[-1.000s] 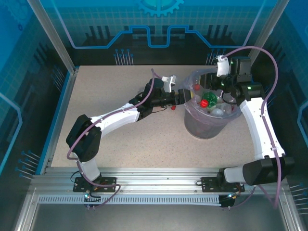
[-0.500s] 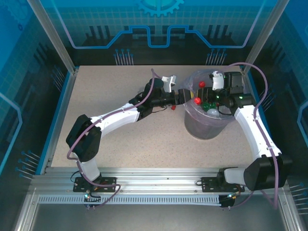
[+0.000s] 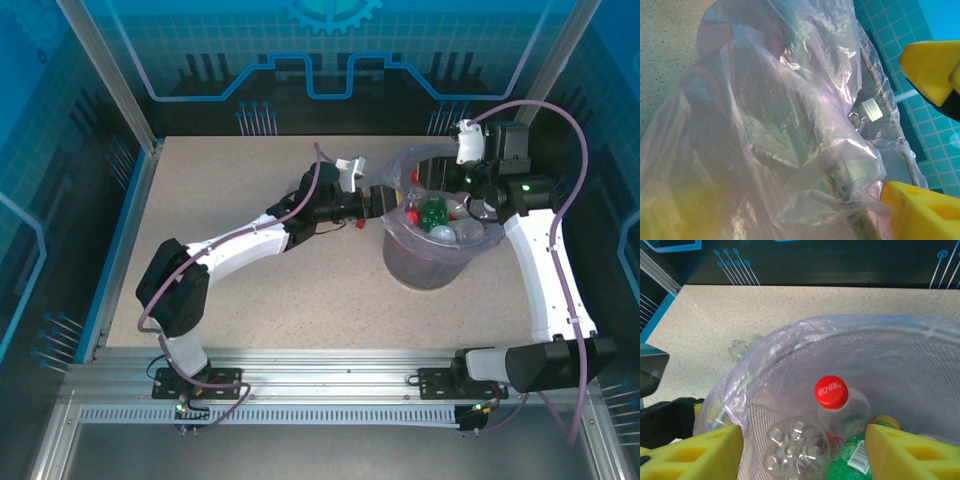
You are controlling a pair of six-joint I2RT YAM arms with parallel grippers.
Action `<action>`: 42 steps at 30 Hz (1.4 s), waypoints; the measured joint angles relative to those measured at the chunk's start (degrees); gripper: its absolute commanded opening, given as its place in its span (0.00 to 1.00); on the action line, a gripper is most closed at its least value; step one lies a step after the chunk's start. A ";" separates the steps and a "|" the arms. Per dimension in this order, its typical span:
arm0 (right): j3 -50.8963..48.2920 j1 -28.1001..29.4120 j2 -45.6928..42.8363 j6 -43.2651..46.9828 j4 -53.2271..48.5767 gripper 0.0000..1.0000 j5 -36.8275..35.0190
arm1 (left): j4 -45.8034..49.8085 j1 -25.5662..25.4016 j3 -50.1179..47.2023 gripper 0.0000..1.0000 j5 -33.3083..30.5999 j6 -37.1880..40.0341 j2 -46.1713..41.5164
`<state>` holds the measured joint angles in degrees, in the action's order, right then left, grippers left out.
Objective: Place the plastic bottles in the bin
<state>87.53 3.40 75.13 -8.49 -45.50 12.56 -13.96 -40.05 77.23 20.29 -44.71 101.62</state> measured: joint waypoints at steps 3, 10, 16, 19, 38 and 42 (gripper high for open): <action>0.00 -0.37 -0.26 -0.02 -1.66 0.67 -0.11 | 1.46 0.28 -0.02 0.87 -0.04 0.72 -0.68; 0.00 -0.48 -4.24 -0.04 -2.64 0.68 1.20 | 9.18 1.68 -0.57 0.99 -3.34 4.22 -5.27; -0.22 -0.50 -6.64 -0.04 -2.69 0.69 1.42 | 16.02 4.42 -1.84 0.99 -9.55 4.31 -12.72; -1.49 -0.59 -7.17 -0.09 -2.56 0.70 1.40 | 19.69 7.52 -2.12 0.99 -13.77 1.36 -14.69; -10.91 -0.85 -14.27 -1.64 -2.54 0.70 0.76 | 40.52 14.62 11.43 0.97 -21.07 -17.79 12.70; -11.67 -0.85 -14.53 -1.64 -2.47 0.70 0.28 | 41.44 14.16 16.04 0.97 -21.09 -19.91 15.80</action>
<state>75.85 2.55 60.60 -10.13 -47.97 12.84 27.49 -25.89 93.27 -0.80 -64.62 117.43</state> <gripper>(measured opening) 0.702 0.972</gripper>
